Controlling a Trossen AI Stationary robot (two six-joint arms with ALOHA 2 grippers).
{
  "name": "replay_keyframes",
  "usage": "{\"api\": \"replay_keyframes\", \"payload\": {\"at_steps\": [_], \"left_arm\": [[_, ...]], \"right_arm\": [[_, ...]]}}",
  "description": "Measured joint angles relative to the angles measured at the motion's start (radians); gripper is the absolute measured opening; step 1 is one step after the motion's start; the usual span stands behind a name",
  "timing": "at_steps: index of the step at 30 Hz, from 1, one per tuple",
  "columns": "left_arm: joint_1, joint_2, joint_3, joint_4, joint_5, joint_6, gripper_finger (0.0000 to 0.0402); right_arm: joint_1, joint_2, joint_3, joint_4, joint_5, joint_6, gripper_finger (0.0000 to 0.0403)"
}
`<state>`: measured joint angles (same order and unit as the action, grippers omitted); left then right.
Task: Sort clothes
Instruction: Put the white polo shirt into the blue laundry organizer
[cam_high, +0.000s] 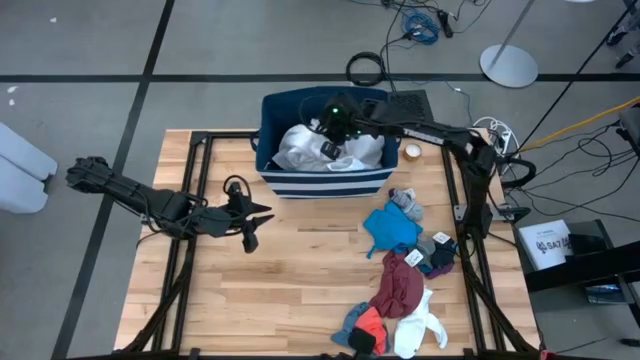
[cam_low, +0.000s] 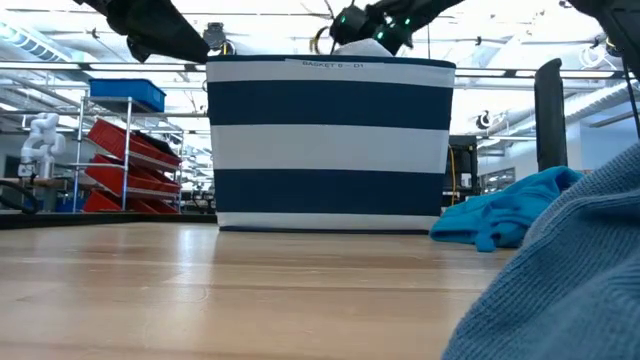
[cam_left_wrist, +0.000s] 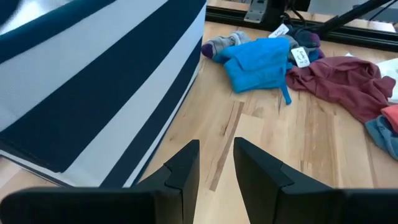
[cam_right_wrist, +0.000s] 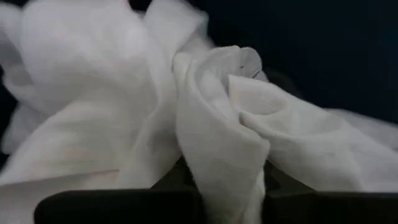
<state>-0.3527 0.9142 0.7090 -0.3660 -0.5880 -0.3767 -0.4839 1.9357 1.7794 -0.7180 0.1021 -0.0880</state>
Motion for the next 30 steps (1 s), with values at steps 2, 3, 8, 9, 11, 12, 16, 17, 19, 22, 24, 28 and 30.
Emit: {"api": "replay_keyframes", "payload": {"at_steps": [2,3,8,9,11,12,16,17,19,22,24,28,30], "left_arm": [[0.000,0.000,0.000,-0.002,0.001,0.001,0.0107],[0.000,0.000,0.000,-0.005,0.002,0.001,0.0107],[0.000,0.000,0.000,-0.008,0.002,0.000,0.0107],[0.000,0.000,0.000,-0.008,0.002,-0.001,0.0107],[0.000,0.000,0.000,-0.008,0.002,-0.002,0.0107],[0.000,0.000,0.000,-0.007,0.002,-0.001,0.0107],[0.000,0.000,0.000,-0.008,0.002,-0.002,0.0107],[0.000,0.000,0.000,-0.008,0.002,-0.002,0.0107],[0.000,0.000,0.000,-0.008,0.002,-0.002,0.0107],[0.000,0.000,0.000,-0.009,0.002,-0.002,0.0107],[0.000,0.000,0.000,-0.008,0.002,-0.002,0.0107],[0.000,0.000,0.000,-0.008,0.002,-0.003,0.0107],[0.000,0.000,0.000,-0.007,0.002,-0.003,0.0107]], "right_arm": [[0.000,0.027,0.000,-0.005,0.002,0.000,0.0036],[0.000,0.039,0.000,-0.012,0.003,0.001,0.0036],[-0.007,0.077,0.000,-0.054,0.004,0.005,0.0038],[-0.010,0.077,0.000,-0.070,0.004,0.012,0.0042],[-0.014,0.076,0.000,-0.081,0.001,0.023,0.0052],[-0.015,0.072,0.000,-0.084,-0.002,0.024,0.0057],[-0.013,0.047,-0.001,-0.094,-0.003,0.019,0.0078],[-0.012,0.040,-0.001,-0.095,-0.003,0.012,0.0084],[-0.007,0.032,-0.001,-0.098,-0.003,-0.003,0.0098],[-0.004,0.015,-0.002,-0.100,-0.003,-0.003,0.0123],[-0.001,-0.001,-0.002,-0.100,0.001,0.006,0.0142],[0.006,-0.028,-0.002,-0.104,0.001,0.015,0.0180],[0.011,-0.046,-0.002,-0.105,-0.001,0.015,0.0195]]}}
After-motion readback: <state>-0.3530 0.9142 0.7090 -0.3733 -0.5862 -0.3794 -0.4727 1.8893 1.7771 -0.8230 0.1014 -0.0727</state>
